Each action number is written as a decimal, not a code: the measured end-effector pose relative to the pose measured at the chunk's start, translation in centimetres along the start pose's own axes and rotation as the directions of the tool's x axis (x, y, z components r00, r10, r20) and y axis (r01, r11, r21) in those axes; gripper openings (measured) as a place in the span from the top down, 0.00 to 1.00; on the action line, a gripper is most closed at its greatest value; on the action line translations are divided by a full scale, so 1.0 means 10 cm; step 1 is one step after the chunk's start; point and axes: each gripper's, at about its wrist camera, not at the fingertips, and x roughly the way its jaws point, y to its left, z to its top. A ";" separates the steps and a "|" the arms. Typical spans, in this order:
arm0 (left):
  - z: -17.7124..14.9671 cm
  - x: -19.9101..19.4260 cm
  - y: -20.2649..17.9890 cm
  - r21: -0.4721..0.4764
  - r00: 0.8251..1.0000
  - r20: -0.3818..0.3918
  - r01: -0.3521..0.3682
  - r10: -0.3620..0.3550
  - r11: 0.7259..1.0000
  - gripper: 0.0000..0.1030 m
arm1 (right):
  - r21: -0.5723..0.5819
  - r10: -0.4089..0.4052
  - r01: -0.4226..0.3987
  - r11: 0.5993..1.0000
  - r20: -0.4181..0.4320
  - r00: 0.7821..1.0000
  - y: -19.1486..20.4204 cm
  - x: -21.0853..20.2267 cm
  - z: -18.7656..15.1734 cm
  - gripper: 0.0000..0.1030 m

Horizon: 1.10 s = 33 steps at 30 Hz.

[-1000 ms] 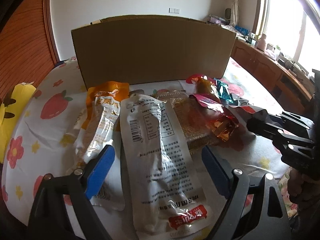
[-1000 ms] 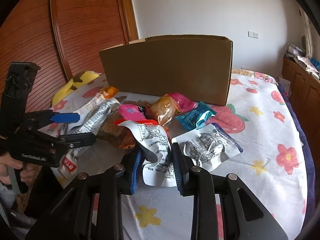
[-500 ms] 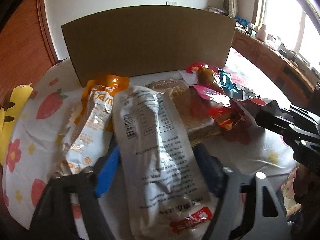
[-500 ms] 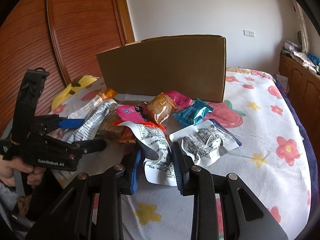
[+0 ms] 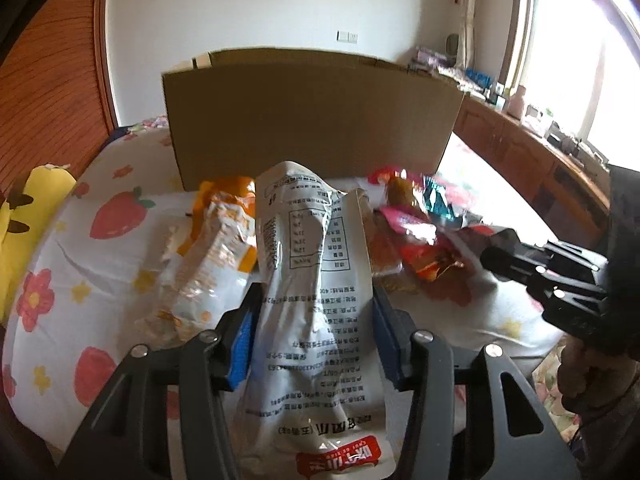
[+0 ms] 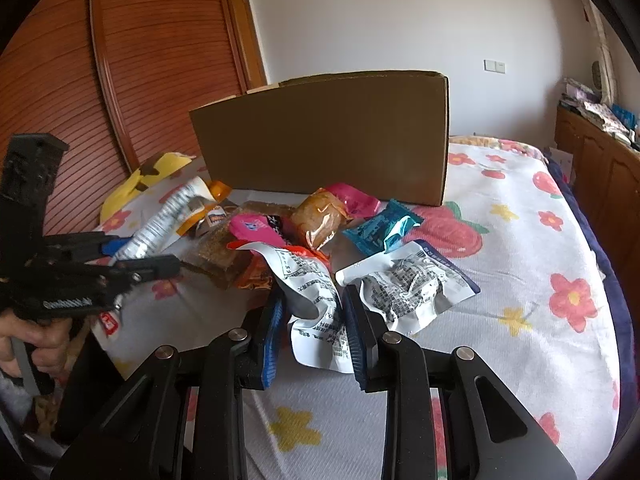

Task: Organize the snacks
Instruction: 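Grasp the white red-labeled packet with the right tool while the left tool grasps the long white packet, then carry both packets over the cardboard box and open both tools to drop them in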

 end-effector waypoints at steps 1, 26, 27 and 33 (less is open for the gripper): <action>0.01 -0.02 0.01 0.001 1.000 0.008 -0.002 0.002 1.000 0.51 | 0.000 0.000 0.000 1.000 0.002 1.000 0.00 0.00 0.00 0.73; 0.71 -0.54 0.20 0.050 0.982 0.187 0.010 -0.019 0.999 0.50 | -0.093 -0.007 0.015 0.996 0.085 0.996 0.11 -0.34 0.65 0.75; 0.76 -0.54 0.22 0.051 0.981 0.193 0.014 -0.023 0.999 0.50 | -0.100 -0.006 0.015 0.995 0.092 0.996 0.11 -0.34 0.72 0.75; 1.09 -0.50 0.28 0.070 0.972 0.234 0.002 -0.018 0.998 0.50 | -0.126 0.003 0.014 0.992 0.130 0.991 0.10 -0.28 1.04 0.75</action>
